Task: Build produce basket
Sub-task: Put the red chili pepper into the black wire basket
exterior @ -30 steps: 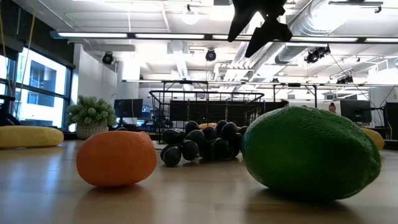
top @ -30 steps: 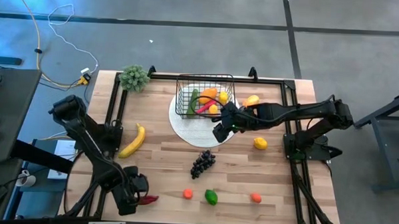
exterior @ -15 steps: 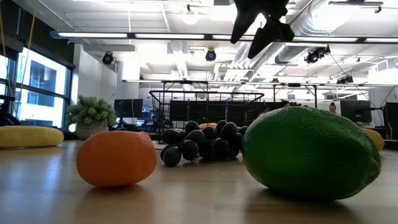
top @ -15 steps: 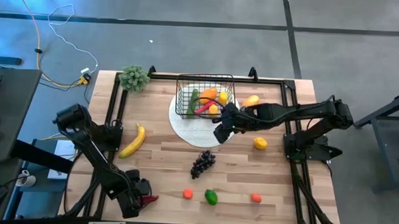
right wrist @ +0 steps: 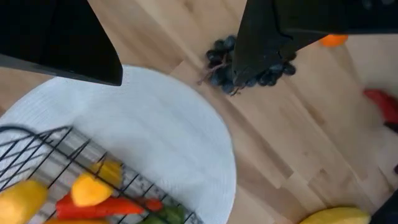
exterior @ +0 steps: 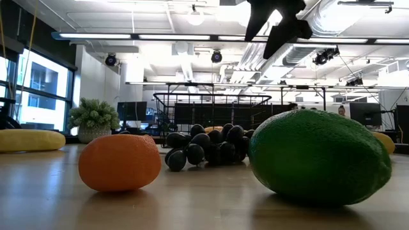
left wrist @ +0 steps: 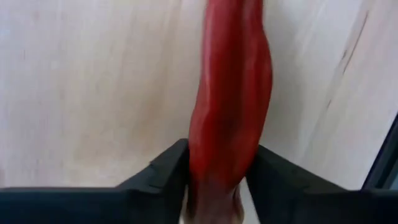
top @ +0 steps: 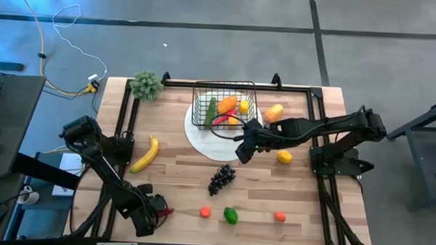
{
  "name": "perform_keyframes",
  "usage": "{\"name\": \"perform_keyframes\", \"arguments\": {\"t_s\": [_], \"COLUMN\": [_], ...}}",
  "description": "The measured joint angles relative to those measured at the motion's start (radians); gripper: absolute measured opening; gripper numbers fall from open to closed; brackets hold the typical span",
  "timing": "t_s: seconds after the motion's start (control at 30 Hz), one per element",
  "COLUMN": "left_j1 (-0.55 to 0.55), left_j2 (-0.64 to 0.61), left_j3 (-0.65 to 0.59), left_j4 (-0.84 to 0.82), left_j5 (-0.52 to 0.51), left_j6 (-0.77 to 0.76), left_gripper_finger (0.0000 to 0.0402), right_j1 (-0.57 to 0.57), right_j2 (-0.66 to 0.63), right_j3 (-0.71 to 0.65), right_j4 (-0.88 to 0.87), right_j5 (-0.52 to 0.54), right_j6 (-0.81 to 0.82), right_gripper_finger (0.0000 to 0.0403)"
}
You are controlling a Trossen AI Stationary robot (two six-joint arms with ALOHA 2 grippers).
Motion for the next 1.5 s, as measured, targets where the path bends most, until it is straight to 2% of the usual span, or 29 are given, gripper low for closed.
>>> {"name": "perform_keyframes", "arguments": {"t_s": [0.17,0.4,0.63,1.0,1.3,1.5], "left_j1": [0.033,0.102,0.231,0.532,0.814,0.981], "left_j2": [-0.035,-0.084,-0.163,-0.328,-0.421,-0.428], "left_j3": [0.0,0.0,0.0,0.001,0.004,0.074], "left_j4": [-0.013,-0.024,-0.028,-0.026,0.03,0.04], "left_j5": [-0.011,-0.018,-0.038,-0.093,-0.094,-0.058], "left_j6": [0.021,0.062,0.123,0.298,0.523,0.708], "left_gripper_finger": [0.0068,0.0068,0.0071,0.0068,0.0068,0.0066], "right_j1": [0.061,0.136,0.199,0.231,0.178,0.117], "right_j2": [0.0,0.0,0.0,0.0,0.0,0.0], "right_j3": [0.0,0.0,0.0,0.0,0.0,0.0], "right_j4": [-0.001,-0.006,-0.051,-0.112,-0.117,-0.124], "right_j5": [-0.016,-0.016,-0.016,0.061,0.131,0.177], "right_j6": [0.084,0.197,0.309,0.409,0.391,0.383], "right_gripper_finger": [0.0284,0.0284,0.0284,0.0284,0.0284,0.0284]}}
